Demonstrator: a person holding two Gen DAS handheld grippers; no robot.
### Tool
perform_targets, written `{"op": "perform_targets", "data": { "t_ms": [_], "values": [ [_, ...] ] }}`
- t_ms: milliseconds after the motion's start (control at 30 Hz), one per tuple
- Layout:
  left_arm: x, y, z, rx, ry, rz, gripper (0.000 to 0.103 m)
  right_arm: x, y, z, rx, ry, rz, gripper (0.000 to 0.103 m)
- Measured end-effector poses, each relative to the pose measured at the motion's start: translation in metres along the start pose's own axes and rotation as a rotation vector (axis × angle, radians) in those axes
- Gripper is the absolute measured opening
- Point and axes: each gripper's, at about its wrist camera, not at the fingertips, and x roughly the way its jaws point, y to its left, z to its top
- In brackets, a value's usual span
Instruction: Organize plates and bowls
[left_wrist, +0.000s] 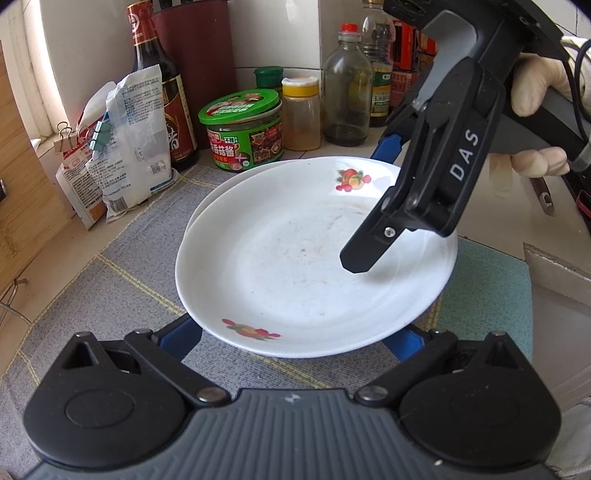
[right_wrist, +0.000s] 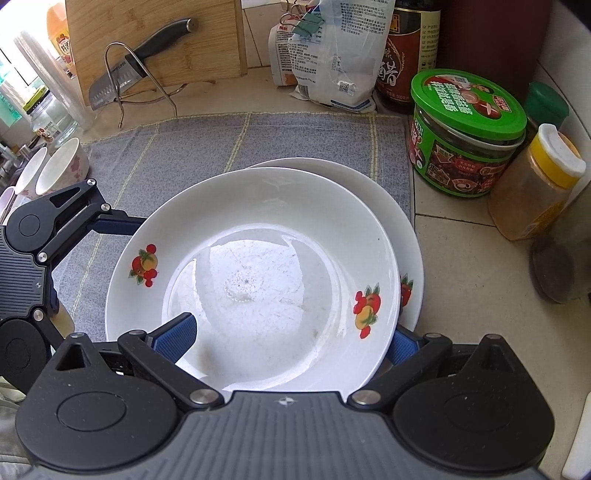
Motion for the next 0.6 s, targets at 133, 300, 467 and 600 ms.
{"op": "perform_targets", "data": {
  "t_ms": [133,300,467,600],
  "values": [
    [-0.0006,-0.0001,-0.0003,0.002,-0.002,0.001,0.101,-0.0028,0.0011,-0.0023,0.008,0.0,-0.002,0.103],
    [-0.001,-0.0003,-0.0003,0.002,-0.003,0.001,0.102,-0.0061,0.0018,-0.0053,0.016,-0.005,-0.005,0.103],
    [-0.0006,0.0003,0.0,0.006,-0.006,-0.002,0.103,-0.0077,0.0014,-0.0067,0.028,-0.012,-0.006,0.103],
    [-0.0004,0.0002,0.0,0.007,-0.005,0.0,0.103,-0.0082,0.0034,-0.0077,0.027,-0.01,-0.014,0.103]
  ]
}}
